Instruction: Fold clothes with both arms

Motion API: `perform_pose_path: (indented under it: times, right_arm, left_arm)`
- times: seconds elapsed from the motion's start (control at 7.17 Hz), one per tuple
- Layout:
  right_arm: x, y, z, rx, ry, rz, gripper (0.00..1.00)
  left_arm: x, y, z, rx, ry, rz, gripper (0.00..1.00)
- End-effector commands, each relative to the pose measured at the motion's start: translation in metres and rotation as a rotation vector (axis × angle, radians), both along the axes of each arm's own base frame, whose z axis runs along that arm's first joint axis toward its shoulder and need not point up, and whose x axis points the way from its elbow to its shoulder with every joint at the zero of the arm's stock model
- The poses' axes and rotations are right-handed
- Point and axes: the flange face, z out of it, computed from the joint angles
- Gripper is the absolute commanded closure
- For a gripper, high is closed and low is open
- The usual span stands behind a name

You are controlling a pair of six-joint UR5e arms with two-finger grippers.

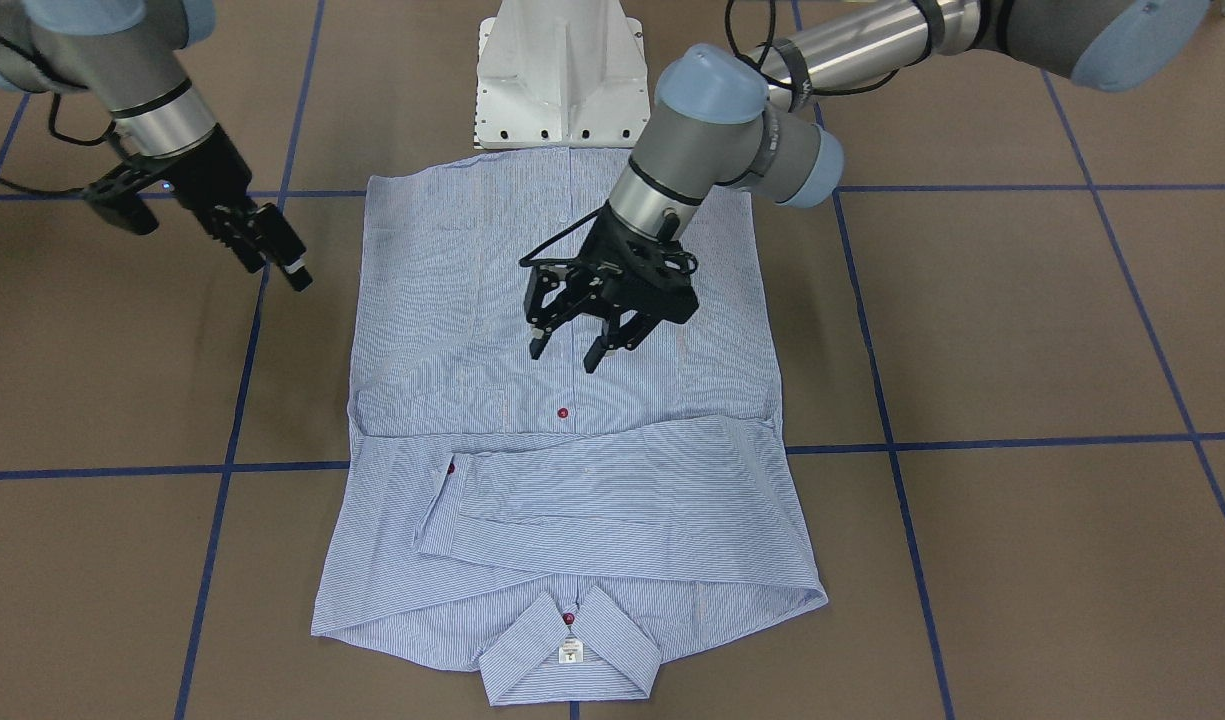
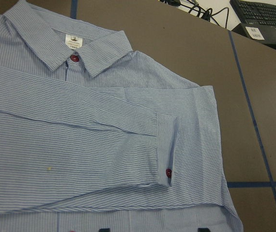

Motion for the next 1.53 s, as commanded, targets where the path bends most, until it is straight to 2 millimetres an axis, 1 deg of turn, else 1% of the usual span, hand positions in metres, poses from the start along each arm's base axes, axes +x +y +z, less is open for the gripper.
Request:
perform_pose_path:
  times: [0.0, 0.14, 0.28, 0.42, 0.7, 0.98, 1.12, 1.26, 1.4]
  right_arm:
    - [-0.067, 0.101, -0.023, 0.053, 0.023, 0.039, 0.02]
    - [-0.082, 0.142, -0.031, 0.005, 0.086, 0.041, 0.02]
    - [-0.098, 0.180, -0.028, -0.027, 0.069, 0.074, 0.03]
    - [-0.101, 0.192, -0.028, -0.065, 0.050, 0.096, 0.05]
    - [-0.115, 0.197, 0.005, -0.101, 0.146, 0.125, 0.11]
    - [-0.112, 0.194, 0.012, -0.110, 0.161, 0.128, 0.17]
    - [-0.111, 0.194, 0.013, -0.110, 0.165, 0.127, 0.23]
    - [-0.110, 0.194, 0.013, -0.110, 0.165, 0.127, 0.34]
    - [-0.107, 0.194, 0.020, -0.109, 0.178, 0.129, 0.41]
  left_arm:
    - [-0.073, 0.003, 0.036, -0.075, 0.033, 0.074, 0.37]
    - [-0.097, 0.019, 0.042, -0.067, 0.047, 0.067, 0.36]
    - [-0.106, 0.023, 0.042, -0.059, 0.052, 0.039, 0.36]
    - [-0.106, 0.021, 0.043, -0.056, 0.049, 0.016, 0.36]
    - [-0.110, 0.022, 0.038, -0.060, 0.066, -0.023, 0.35]
    - [-0.109, 0.022, 0.037, -0.059, 0.067, -0.059, 0.35]
    - [-0.110, 0.022, 0.036, -0.066, 0.075, -0.067, 0.35]
    - [-0.110, 0.023, 0.036, -0.075, 0.078, -0.069, 0.34]
    - [-0.110, 0.023, 0.037, -0.077, 0.077, -0.070, 0.34]
